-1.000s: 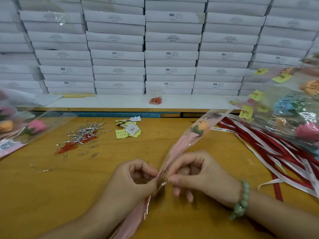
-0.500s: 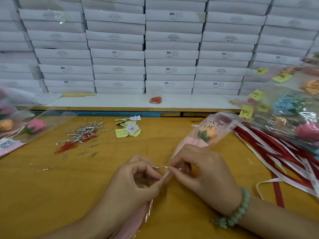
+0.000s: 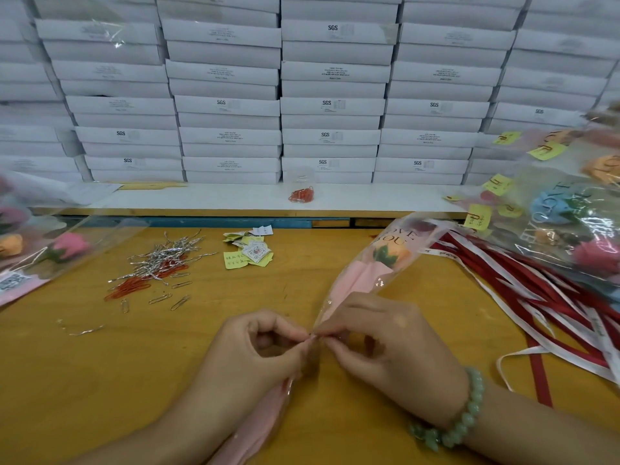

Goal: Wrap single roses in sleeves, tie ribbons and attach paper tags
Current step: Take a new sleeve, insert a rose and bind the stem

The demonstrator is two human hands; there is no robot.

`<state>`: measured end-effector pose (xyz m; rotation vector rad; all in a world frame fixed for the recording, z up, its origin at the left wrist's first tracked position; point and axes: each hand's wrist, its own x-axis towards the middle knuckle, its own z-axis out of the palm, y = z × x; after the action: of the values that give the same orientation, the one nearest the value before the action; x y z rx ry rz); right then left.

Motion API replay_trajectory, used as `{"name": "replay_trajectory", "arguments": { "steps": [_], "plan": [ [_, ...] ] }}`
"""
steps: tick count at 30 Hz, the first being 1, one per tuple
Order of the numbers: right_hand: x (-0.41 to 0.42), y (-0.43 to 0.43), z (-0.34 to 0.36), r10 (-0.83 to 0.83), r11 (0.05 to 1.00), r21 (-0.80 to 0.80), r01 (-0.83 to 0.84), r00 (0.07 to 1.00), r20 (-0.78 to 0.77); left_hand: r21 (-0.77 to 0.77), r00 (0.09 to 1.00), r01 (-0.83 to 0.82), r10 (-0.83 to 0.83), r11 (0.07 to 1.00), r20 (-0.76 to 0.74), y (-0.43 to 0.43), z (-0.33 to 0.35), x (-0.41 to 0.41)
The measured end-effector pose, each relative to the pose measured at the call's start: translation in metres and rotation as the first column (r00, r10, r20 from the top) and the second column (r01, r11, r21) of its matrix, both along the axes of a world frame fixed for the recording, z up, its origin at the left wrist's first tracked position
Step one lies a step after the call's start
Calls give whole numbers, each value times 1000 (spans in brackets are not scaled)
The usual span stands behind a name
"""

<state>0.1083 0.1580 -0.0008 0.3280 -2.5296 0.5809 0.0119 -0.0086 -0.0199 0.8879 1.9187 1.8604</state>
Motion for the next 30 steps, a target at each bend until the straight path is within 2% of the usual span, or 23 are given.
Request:
{"name": "replay_trajectory", "arguments": {
  "steps": [3, 5, 8, 10, 13, 16, 21, 30],
  "plan": [
    [-2, 0, 0, -4, 996, -93, 6, 1000, 17, 28, 999, 10, -11, 1000, 43, 0, 0, 0],
    [-3, -1, -1, 0, 959, -284, 17, 998, 61, 34, 999, 9, -10, 999, 44, 0, -1, 0],
    [-6, -2, -2, 62, 766, -638, 85, 977, 204, 44, 999, -17, 15, 999, 30, 0, -1, 0],
    [-7, -1, -3, 108, 654, -738, 167, 945, 310, 73, 999, -28, 26, 997, 31, 0, 0, 0],
    [-9, -1, -2, 156, 587, -776, 230, 909, 387, 86, 999, -36, 34, 996, 22, -1, 3, 1],
    [-11, 1, -2, 172, 560, -786, 263, 890, 421, 100, 1000, -18, 18, 995, 8, 0, 3, 2],
    [-11, 2, -1, 268, 591, -779, 207, 861, 432, 134, 999, 9, -15, 991, 46, 1, 3, 4],
    [-12, 1, -5, 265, 621, -764, 174, 871, 414, 129, 997, 21, -31, 991, 73, 1, 6, 4]
  ]
}}
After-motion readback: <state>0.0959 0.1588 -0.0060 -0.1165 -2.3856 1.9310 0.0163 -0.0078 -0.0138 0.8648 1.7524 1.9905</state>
